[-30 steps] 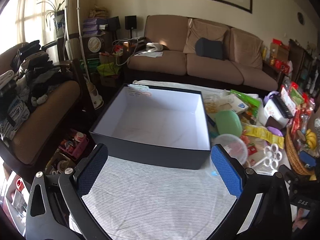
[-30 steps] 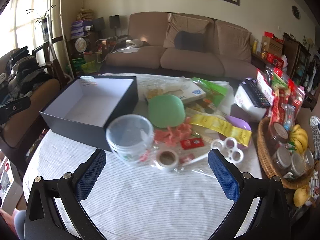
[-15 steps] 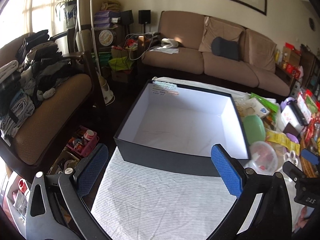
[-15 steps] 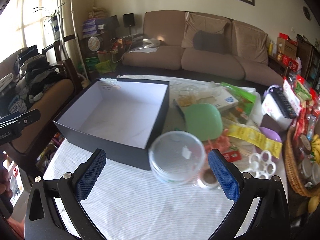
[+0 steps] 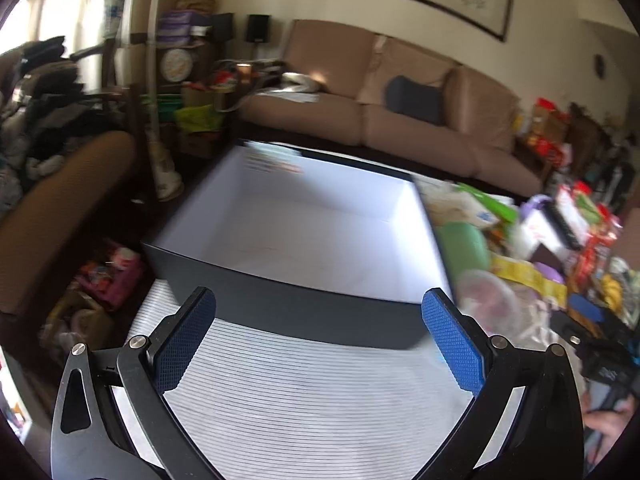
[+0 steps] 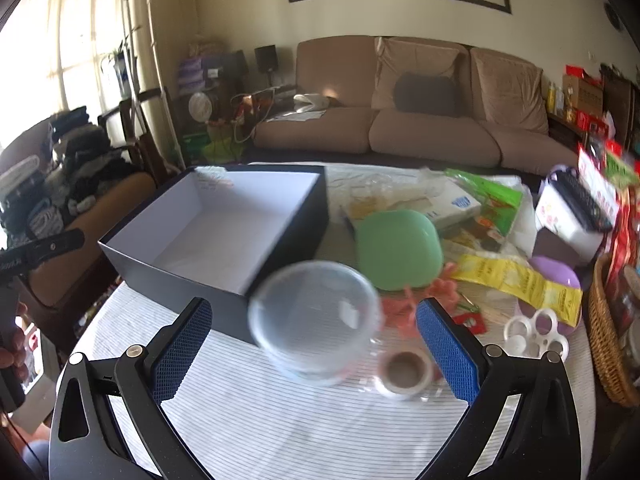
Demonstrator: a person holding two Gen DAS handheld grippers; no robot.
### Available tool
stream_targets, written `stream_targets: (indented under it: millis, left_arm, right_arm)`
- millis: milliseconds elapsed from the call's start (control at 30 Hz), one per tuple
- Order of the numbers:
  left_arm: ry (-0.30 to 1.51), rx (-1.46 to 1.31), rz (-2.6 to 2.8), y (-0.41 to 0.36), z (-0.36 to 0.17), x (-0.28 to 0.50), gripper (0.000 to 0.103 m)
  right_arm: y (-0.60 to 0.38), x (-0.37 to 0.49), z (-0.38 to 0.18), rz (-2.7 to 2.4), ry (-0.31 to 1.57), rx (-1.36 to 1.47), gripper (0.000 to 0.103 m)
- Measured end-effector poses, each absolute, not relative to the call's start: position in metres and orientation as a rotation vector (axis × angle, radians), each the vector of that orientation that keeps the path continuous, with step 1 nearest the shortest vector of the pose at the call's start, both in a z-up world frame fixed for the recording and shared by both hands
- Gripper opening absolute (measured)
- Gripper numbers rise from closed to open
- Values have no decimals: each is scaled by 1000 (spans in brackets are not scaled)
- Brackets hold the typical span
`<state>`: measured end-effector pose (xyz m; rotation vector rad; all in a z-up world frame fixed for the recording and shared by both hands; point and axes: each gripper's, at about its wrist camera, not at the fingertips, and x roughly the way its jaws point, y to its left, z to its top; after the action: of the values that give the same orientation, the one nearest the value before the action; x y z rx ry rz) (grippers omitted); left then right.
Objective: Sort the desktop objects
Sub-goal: 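Reach the right gripper to the clear plastic tub and grasp its rim, then lift the clear tub with the right gripper and carry it over the box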
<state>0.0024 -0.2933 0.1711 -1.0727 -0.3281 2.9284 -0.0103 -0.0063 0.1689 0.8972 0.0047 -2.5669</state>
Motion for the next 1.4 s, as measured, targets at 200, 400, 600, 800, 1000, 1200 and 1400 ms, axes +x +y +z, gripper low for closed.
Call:
stream_targets:
  millis: [200, 400, 600, 800, 1000, 1200, 1400]
  left_arm:
    - [-234, -1069, 2756, -222, 139, -5, 103]
    - [-191, -1124, 2643, -203, 124, -12, 103]
    - [-409, -1117, 2655, -247, 121, -15, 103]
    - [-535, -1118, 2585, -260, 114, -20, 103]
    - [-541, -1126, 2542, -251, 112, -25, 103]
    - [-540, -1130, 2531, -247, 111, -27, 103]
    - [-546, -1112, 2530, -247, 113, -26, 103]
  right_arm:
    - [8, -16, 142, -2484, 25, 922, 103]
    - [-13, -22, 116, -2398, 208, 934, 103]
    - [-32, -34, 89, -2350, 314, 944, 103]
    - [-43, -52, 77, -2350, 307, 918, 103]
    - [-53, -67, 68, -2317, 294, 915, 103]
    - [-47, -71, 67, -2307, 239, 883, 99]
    - [-28, -69, 79, -2358, 140, 857, 99]
